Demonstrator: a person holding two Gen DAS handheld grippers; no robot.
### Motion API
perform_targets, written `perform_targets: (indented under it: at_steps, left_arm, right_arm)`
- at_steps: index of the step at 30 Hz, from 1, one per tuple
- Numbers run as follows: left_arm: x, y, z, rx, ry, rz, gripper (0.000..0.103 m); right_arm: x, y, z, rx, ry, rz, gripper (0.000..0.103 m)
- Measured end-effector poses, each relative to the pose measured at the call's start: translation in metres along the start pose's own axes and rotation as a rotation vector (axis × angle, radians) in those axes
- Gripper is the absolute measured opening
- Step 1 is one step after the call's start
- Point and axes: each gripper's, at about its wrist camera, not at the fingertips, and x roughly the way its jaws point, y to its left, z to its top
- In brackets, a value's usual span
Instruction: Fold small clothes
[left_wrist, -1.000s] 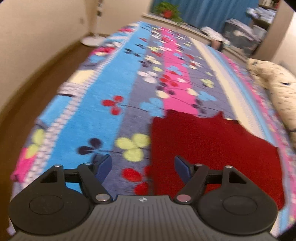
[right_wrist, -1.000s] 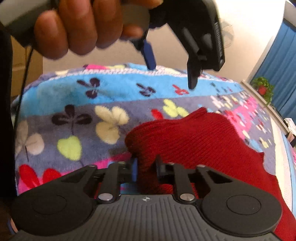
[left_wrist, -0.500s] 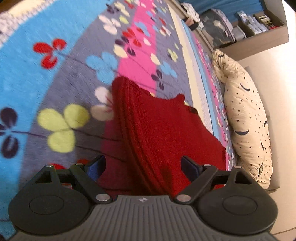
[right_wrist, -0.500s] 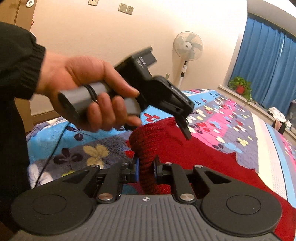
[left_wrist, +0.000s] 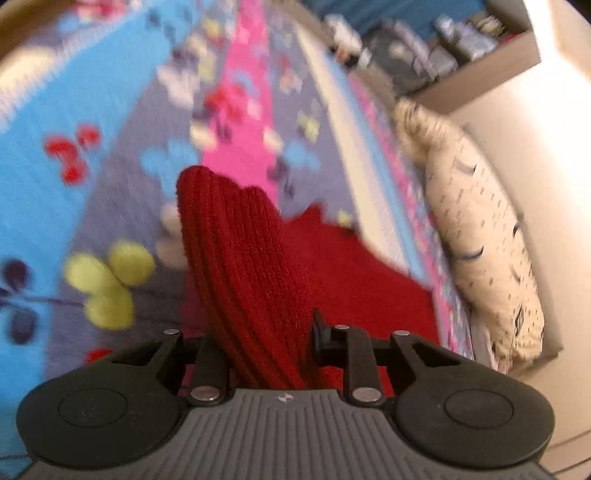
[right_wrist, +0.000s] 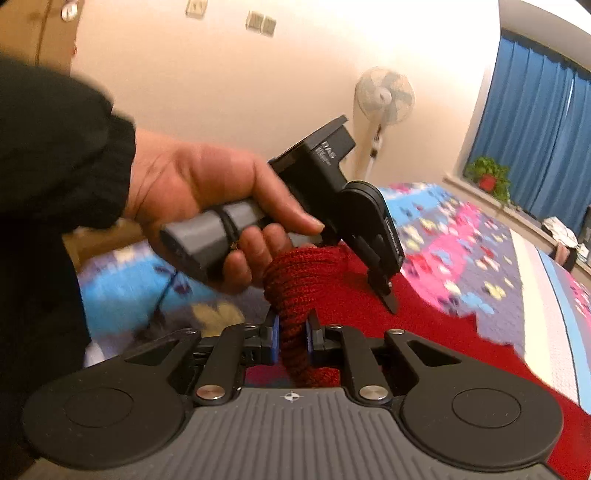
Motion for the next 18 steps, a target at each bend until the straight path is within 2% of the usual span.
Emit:
perform_targets:
  at_steps: [3,5,7,9,11,12,13,15,18]
  left_arm:
    - [-0.057,0.009,-0.007,-0.039,-0.139,-0.013,0.027]
    - [-0.077,0.016,-0.016,-0.069,-0.179,0.008,0.027]
    - [-0.079,0.018,-0.026,-0.097,-0.162,0.063,0.027]
    - [-0.07,0.009,-0.032,-0.063,-0.128,0.155,0.028]
    - [-0.062,0.001,-0.032,-0.032,-0.112,0.201,0.037]
    - [-0.061,-0.002,-0.031,-0.039,-0.115,0.2,0.041]
    - [-0.064,-0.005,-0.03,-0.058,-0.139,0.186,0.049]
    - [-0.08,-0.013,-0.034,-0.082,-0.246,0.14,0.053]
    - [-0.11,-0.034,-0.056,-0.043,-0.456,0.106,0.055]
  right_arm:
    - [-0.014,0.004,0.028,0.095,-0.091,0.073,0.013]
    - [-0.021,0.0,0.034,0.175,-0.12,0.118,0.013]
    - [-0.024,-0.011,0.028,0.274,-0.104,0.153,0.013]
    - [-0.023,-0.025,0.012,0.374,-0.07,0.161,0.013]
    - [-0.025,-0.04,0.0,0.443,-0.047,0.139,0.013]
    - [-0.028,-0.05,-0.005,0.48,-0.048,0.127,0.013]
    - [-0.033,-0.061,-0.008,0.512,-0.052,0.112,0.013]
    - [-0.048,-0.089,-0.014,0.579,-0.061,0.059,0.013]
    - [-0.072,-0.132,-0.034,0.697,-0.052,-0.041,0.013]
